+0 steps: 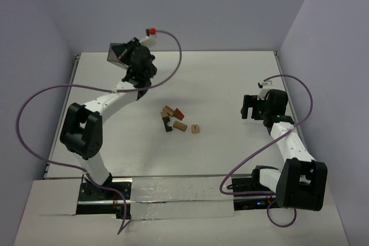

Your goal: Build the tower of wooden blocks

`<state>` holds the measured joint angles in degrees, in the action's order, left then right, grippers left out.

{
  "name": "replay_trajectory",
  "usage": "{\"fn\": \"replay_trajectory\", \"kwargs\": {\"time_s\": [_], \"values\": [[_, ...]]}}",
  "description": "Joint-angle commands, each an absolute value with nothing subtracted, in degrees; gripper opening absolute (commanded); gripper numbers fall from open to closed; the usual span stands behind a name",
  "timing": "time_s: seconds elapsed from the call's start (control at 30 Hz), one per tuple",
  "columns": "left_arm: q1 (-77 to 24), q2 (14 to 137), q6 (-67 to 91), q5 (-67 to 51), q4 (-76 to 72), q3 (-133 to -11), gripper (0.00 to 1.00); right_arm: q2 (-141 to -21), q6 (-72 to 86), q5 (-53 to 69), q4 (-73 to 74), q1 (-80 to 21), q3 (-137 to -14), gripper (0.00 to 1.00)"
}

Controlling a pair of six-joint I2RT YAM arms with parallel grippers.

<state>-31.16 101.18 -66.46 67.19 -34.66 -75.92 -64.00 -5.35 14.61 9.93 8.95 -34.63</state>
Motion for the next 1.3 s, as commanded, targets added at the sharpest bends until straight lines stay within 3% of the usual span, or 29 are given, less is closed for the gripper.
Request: {"fn": "replay_trajectory", "kwargs": {"time_s": [0.0, 0.13, 0.33, 0.47, 0.73, 1.27], "values": [[-21.34, 99.81, -15.34, 52.05, 24.53, -95.6, 0.0, -64.57, -4.69, 14.85, 9.42, 9.32, -37.43, 1.0], [-11.01, 103.69, -4.23, 34.94, 35.91, -104.6, 0.0, -65.6, -4.34, 14.96, 9.58, 9.33, -37.85, 1.0], [4.21, 111.56, 12.99, 18.82, 43.6, -112.91, 0.0, -66.26, -4.22, 14.5, 9.4, 9.32, -37.71, 1.0], [8.08, 115.81, 27.64, 21.24, 47.41, -115.85, 0.0, -66.94, -4.22, 14.01, 9.48, 9.32, -37.7, 1.0], [15.54, 114.44, 46.99, 8.37, 38.52, -106.02, 0.0, -68.46, -4.35, 12.97, 9.18, 9.27, -37.61, 1.0], [15.73, 126.33, 60.23, 22.03, 39.24, -118.52, 0.0, -69.38, -3.6, 12.26, 9.8, 9.32, -38.23, 1.0]]}}
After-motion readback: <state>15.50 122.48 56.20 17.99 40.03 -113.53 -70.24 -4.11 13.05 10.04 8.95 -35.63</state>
